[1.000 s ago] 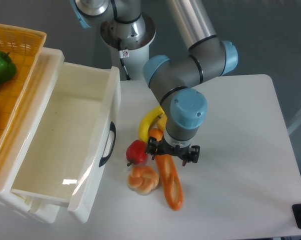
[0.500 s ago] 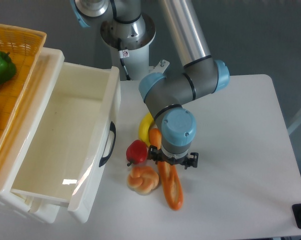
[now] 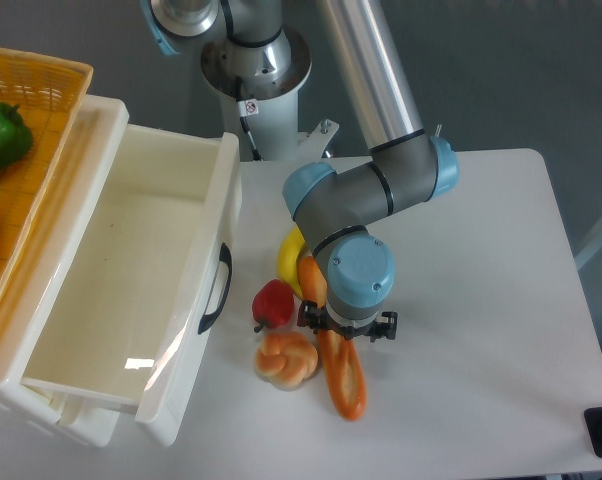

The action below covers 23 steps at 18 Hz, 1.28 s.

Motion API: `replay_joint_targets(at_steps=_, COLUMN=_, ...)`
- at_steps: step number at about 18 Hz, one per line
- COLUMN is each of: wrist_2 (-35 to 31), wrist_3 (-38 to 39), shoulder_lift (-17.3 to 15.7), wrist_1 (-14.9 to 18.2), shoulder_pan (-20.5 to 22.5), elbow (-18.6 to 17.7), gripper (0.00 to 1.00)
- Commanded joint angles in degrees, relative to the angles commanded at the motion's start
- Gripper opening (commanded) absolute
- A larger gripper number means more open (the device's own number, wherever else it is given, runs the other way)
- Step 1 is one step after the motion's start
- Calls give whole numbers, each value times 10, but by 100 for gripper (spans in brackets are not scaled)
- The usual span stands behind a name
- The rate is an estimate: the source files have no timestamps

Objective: Pick up the long bread
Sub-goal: 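Lower the gripper around the middle of the baguette, then close the gripper on the baguette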

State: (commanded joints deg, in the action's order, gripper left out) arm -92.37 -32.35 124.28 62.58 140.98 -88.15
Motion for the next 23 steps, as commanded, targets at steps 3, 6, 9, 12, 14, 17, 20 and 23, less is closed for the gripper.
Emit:
replay_joint_targets(at_steps=3, wrist_2=1, wrist_3=19, shoulder_lift=4, wrist_1=0, shoulder_pan=-2, elbow=1, gripper=100)
replay_joint_targets(at_steps=6, wrist_2=1, wrist_3=23, shoulder_lift=7, wrist_1=0, shoulder_pan=-4, elbow=0, gripper=100)
replay_joint_targets(at_steps=9, wrist_2=0, wrist_3=24, shoulder_lift=8, wrist_1=0, shoulder_pan=-6, elbow=0, gripper=100)
replay_joint_targets(at_steps=12, wrist_2=0, wrist_3=22, shoulder_lift=7, wrist_1=0, shoulder_pan=-6, elbow=0, gripper=98)
replay_joint_targets(at_steps=14, wrist_2=0, wrist_3=20, shoulder_lift=7, wrist_1=0, shoulder_pan=-6, elbow=0, gripper=74)
replay_joint_targets(at_steps=17, wrist_2=0, wrist_3=21, shoulder_lift=6, wrist_1=0, shoulder_pan=-6, elbow=1, gripper=42)
replay_joint_targets(at_steps=20, wrist_2=0, wrist_3=21, shoulder_lift=6, wrist_1=0, shoulder_pan=-6, elbow=1, gripper=13)
replay_joint_targets(at_steps=23, wrist_2=3, wrist_3=21, shoulder_lift=6, wrist_1=1, shoulder_pan=-6, elbow=5, gripper=0)
